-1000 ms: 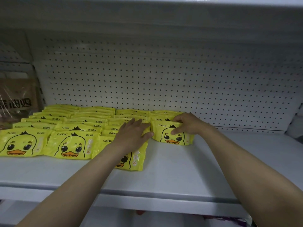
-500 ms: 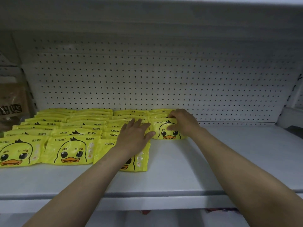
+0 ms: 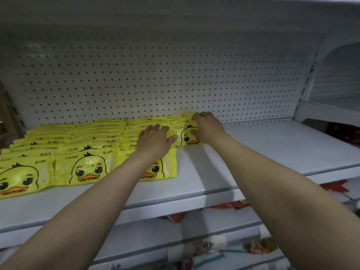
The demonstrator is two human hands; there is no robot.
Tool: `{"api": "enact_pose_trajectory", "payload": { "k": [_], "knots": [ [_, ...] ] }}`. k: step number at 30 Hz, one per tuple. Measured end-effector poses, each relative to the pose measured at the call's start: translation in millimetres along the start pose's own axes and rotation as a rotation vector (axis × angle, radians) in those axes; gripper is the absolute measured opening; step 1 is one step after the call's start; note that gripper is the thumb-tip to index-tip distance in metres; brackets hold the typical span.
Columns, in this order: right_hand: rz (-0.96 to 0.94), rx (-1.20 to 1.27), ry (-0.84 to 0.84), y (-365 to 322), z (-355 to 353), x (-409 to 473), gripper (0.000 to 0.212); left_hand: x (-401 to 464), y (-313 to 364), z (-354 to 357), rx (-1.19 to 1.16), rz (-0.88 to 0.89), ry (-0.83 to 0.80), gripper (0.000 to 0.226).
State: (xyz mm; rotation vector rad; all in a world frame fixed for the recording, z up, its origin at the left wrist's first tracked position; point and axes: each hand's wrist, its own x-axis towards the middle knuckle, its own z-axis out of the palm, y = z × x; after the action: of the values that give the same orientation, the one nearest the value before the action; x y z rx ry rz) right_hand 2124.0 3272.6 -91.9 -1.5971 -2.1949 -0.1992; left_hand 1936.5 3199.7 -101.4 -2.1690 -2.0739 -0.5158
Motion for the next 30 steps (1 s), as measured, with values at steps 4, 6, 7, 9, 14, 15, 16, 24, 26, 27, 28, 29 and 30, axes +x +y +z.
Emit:
{"api": "enact_pose_trajectory", "payload": {
  "k": [4, 6, 7, 9, 14, 15, 16, 24, 26, 27, 28, 29, 30],
  "knots": [
    [-0.045, 0.049, -0.016, -15, -28, -18, 0.052, -18, -6, -25, -0.099, -0.014, 0.075, 0.057],
    [-0.086, 0.063, -0.027, -27, -46, -30, 0.052, -34, -10, -39, -0.119, -0.029, 0.119, 0.058],
    [-0.107, 0.073, -0.018, -33, -55, -36, 0.052, -42, -12, -46, -0.124, -0.036, 0.141, 0.058],
    [-0.154, 0.088, 0.012, -46, -74, -51, 0.051, -62, -16, -61, -0.132, -0.046, 0.193, 0.058],
    [-0.284, 0.14, 0.061, -83, -107, -99, 0.05, -131, -20, -96, -0.105, -0.121, 0.294, 0.056],
    [-0.309, 0.166, 0.06, -91, -111, -110, 0.049, -147, -21, -102, -0.1, -0.141, 0.295, 0.056],
    [-0.334, 0.19, 0.06, -99, -115, -121, 0.049, -164, -23, -108, -0.094, -0.157, 0.293, 0.057],
    [-0.524, 0.287, 0.044, -176, -122, -204, 0.049, -294, -53, -148, -0.03, -0.268, 0.352, 0.057],
    [-0.555, 0.326, 0.033, -197, -121, -217, 0.049, -321, -66, -155, 0.005, -0.271, 0.356, 0.056],
    [-0.569, 0.341, 0.027, -209, -121, -222, 0.049, -333, -73, -159, 0.02, -0.28, 0.359, 0.056],
    [-0.588, 0.351, 0.025, -221, -120, -227, 0.049, -345, -81, -162, 0.033, -0.294, 0.365, 0.055],
    [-0.609, 0.353, 0.02, -234, -119, -231, 0.049, -357, -91, -166, 0.046, -0.31, 0.37, 0.054],
    [-0.629, 0.352, 0.017, -248, -117, -235, 0.049, -368, -100, -169, 0.057, -0.325, 0.374, 0.053]
  ]
}}
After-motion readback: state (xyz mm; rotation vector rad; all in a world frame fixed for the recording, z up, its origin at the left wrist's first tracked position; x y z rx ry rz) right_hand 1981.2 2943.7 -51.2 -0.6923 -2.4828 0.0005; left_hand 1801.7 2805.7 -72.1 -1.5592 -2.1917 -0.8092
